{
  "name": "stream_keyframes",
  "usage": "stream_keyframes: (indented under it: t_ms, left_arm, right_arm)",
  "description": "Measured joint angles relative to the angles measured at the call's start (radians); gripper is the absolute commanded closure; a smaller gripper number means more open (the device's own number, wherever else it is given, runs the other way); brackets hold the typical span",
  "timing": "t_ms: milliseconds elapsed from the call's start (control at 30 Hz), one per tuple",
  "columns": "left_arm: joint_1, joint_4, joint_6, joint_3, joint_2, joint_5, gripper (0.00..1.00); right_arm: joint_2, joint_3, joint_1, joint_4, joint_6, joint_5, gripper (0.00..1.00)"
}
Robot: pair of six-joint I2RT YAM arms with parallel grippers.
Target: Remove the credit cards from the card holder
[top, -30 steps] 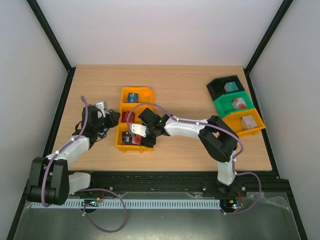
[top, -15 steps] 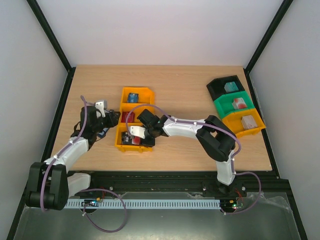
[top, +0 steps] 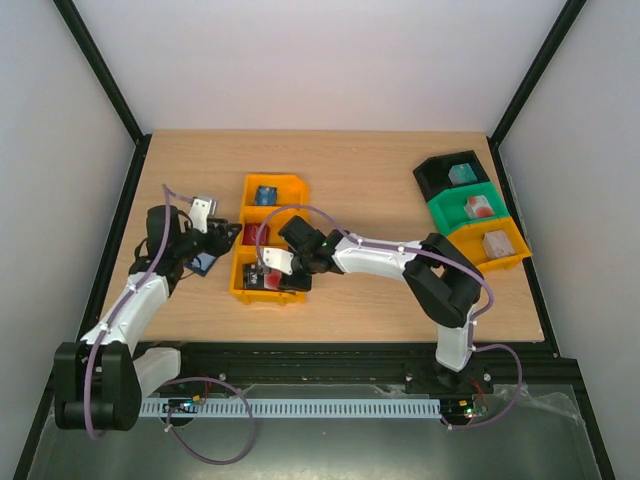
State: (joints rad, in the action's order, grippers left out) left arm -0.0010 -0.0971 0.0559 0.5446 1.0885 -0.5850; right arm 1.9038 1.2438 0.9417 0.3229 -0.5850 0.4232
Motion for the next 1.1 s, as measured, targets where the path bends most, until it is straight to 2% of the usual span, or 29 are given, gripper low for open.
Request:
stream_keyframes:
  t_ms: [100,200,433,500,600,700,800,967,1100]
  left_arm:
    - [0.0,0.046,-0.112,0.019,-0.015,-0.058,0.45]
    - [0.0,0.15,-0.318,0.063,-0.022,-0.108,0.45]
    - [-0.019,0.505,-1.025,0.186,0.002,-0.107,0.46]
    - [-0.048,0.56,-1.138,0.192,0.018,-0.085,0.47]
    - [-0.092,0.604,-1.232,0.192,0.033,-0.066,0.49]
    - [-0.103,0.603,-1.248,0.191,0.031,-0.069,0.45]
    - [-0.069,0.576,-1.169,0.193,0.031,-0.096,0.35]
    - [-0.015,0.614,-0.977,0.276,0.101,-0.132,0.22]
    - [-0.004,0.615,-0.79,0.282,0.111,-0.119,0.11]
  right_arm:
    - [-0.034,-0.016,-0.01,-0.024,0.027,0.015,0.5]
    - [-0.058,-0.022,-0.022,-0.036,0.053,0.043,0.46]
    - [-0.14,-0.076,-0.093,-0.113,0.23,0.184,0.4]
    - [-0.166,-0.096,-0.109,-0.151,0.292,0.212,0.39]
    - [-0.184,-0.126,-0.11,-0.227,0.394,0.263,0.37]
    - [-0.165,-0.13,-0.11,-0.27,0.457,0.324,0.35]
    - [-0.13,-0.112,-0.109,-0.267,0.466,0.352,0.35]
    - [-0.032,-0.047,-0.109,-0.235,0.454,0.356,0.31]
    - [0.002,-0.032,-0.1,-0.207,0.444,0.34,0.28]
